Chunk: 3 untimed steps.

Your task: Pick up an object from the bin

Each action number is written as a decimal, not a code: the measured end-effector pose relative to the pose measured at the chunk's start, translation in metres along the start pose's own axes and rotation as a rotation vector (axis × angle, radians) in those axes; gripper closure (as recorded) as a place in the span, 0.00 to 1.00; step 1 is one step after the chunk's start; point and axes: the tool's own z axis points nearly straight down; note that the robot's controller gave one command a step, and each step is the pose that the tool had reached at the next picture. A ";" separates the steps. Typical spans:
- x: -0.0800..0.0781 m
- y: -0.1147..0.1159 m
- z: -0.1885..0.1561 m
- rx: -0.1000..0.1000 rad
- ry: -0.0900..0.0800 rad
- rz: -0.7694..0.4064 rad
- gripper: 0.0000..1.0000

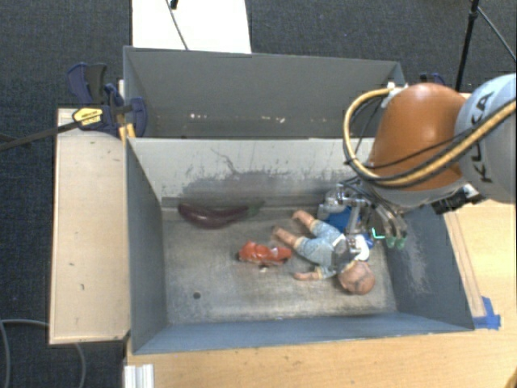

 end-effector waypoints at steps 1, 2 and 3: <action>-0.002 0.000 -0.004 0.000 -0.008 0.000 0.00; 0.004 0.002 0.106 0.001 -0.015 -0.120 1.00; 0.003 0.002 0.107 0.000 -0.025 -0.120 0.00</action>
Offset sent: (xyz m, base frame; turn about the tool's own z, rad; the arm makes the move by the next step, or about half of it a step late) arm -0.0105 0.0016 -0.1153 -0.1211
